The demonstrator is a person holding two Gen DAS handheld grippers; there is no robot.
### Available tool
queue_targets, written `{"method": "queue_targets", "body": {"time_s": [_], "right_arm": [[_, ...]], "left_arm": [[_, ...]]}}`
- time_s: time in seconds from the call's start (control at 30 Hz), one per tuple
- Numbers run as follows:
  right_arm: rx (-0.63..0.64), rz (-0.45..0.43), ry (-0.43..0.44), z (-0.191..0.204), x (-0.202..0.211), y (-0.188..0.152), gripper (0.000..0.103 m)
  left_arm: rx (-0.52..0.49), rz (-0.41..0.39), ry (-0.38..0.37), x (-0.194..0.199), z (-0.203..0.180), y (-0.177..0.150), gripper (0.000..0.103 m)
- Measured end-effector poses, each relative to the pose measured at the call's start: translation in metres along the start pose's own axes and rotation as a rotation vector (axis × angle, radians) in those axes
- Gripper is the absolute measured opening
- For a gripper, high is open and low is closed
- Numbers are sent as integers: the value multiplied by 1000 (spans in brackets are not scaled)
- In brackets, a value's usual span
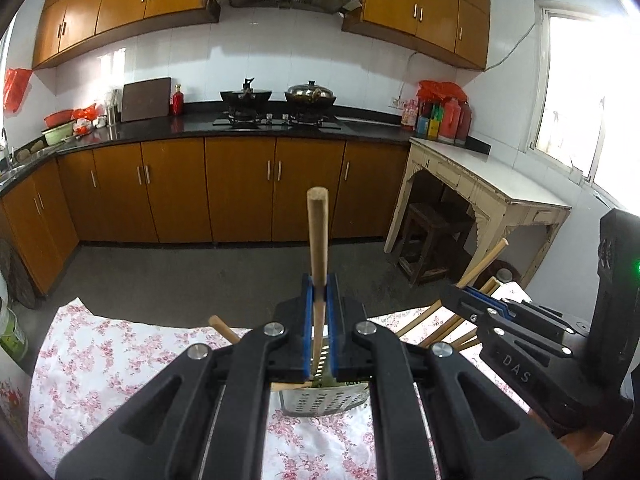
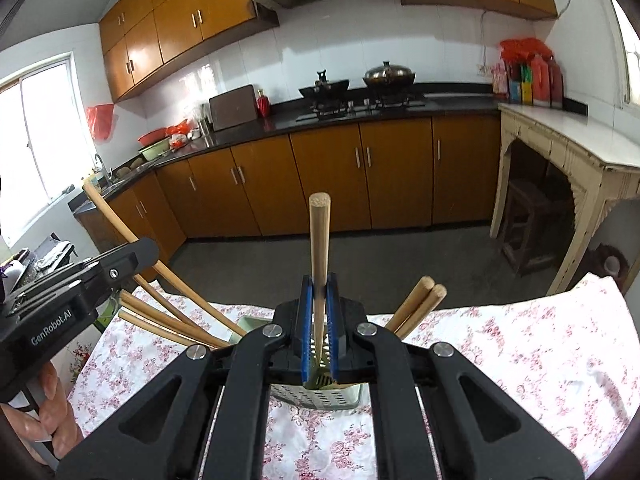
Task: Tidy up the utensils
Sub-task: 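Lower the right gripper's chopstick into the holder while the left gripper lowers its chopstick in, then open both grippers and withdraw them from the green holder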
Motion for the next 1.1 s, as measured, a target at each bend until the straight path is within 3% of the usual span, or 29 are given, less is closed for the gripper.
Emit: {"method": "queue_targets", "body": {"time_s": [0.57, 0.73, 0.77, 0.87, 1.1], "right_arm": [[-41, 24, 28, -5, -14, -3, 8], [-43, 19, 9, -8, -13, -3, 9], [-43, 17, 5, -9, -13, -2, 11], [-38, -9, -20, -8, -9, 0, 39], [-20, -51, -39, -5, 3, 5, 41]], "left_arm": [[15, 11, -13, -14, 5, -3, 7], [30, -5, 1, -11, 10, -4, 19], [36, -9, 3, -9, 11, -4, 22], [51, -22, 11, -4, 16, -3, 30], [66, -51, 17, 11, 20, -1, 38]]}}
Point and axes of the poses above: each gripper's, at about its wrist camera, not at the fingertips, and x roughly against the way its jaws point, z to its left, y to its top, the point moved 8 cm from there along -x, roughly the way its jaws point, and after that the axes turned 2 degrees about z, right-handed, at the moved point
